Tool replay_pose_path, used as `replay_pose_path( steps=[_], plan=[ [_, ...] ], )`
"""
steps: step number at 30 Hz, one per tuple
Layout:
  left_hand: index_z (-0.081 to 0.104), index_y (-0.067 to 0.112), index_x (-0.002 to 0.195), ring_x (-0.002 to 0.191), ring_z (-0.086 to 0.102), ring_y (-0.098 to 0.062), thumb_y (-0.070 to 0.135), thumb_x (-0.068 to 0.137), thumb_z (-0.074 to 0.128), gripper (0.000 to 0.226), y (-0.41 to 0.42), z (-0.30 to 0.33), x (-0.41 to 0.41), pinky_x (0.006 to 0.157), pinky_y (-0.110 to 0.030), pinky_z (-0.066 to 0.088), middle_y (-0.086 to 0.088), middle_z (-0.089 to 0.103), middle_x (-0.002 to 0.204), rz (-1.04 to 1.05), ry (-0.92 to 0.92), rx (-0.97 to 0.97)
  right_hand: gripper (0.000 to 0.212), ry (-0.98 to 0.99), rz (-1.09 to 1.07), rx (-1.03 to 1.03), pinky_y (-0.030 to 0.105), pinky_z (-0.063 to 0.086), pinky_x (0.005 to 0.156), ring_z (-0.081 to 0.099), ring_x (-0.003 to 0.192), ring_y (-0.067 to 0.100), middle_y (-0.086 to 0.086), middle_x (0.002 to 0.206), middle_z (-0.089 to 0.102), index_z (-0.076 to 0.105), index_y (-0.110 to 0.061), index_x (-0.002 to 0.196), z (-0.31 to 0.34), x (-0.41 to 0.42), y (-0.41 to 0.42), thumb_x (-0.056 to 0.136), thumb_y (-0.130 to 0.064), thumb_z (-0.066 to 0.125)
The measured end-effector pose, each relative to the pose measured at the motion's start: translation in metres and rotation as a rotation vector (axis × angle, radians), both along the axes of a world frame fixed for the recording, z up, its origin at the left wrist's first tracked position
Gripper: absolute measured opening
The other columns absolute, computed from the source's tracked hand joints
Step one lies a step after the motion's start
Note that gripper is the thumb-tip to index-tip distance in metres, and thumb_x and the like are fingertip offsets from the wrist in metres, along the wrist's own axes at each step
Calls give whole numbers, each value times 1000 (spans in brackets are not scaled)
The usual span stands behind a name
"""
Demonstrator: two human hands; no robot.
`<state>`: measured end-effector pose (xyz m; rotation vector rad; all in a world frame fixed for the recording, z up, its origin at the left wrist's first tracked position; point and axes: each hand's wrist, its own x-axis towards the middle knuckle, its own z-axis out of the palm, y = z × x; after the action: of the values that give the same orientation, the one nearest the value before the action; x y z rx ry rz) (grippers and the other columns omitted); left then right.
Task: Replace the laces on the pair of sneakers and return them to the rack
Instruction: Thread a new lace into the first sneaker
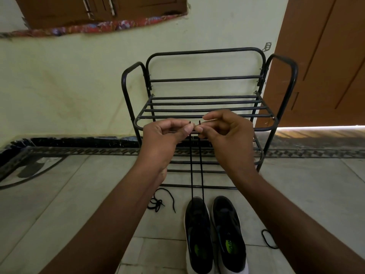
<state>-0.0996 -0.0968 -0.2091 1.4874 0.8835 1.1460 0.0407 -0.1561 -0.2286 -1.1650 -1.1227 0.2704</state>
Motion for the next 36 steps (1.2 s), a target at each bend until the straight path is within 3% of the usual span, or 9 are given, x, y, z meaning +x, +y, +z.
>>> replay_pose_path(
  steps=[4,14,36],
  plan=[
    [79,11,96,89,73,-3,11,84,82,12,1,0,4,71,-6,50,1,79,91,89,-41,-19,16,30,-65,20,21,60,70,75,75,7,-2,80,76,69,-6,100,0,-5,-2,87,-5,78],
    [80,11,93,84,72,1,9,84,82,10,1,-4,6,71,-6,50,6,79,87,138,-85,31,16,15,-112,0,21,59,72,74,81,4,-6,78,75,70,-13,94,1,-7,-3,84,-11,82],
    [80,11,96,90,74,-4,13,85,81,11,-3,2,7,74,-7,51,2,80,89,65,-44,31,17,50,-82,1,22,59,74,74,78,5,-6,76,75,70,-9,95,6,-7,-5,83,-8,81]
  ],
)
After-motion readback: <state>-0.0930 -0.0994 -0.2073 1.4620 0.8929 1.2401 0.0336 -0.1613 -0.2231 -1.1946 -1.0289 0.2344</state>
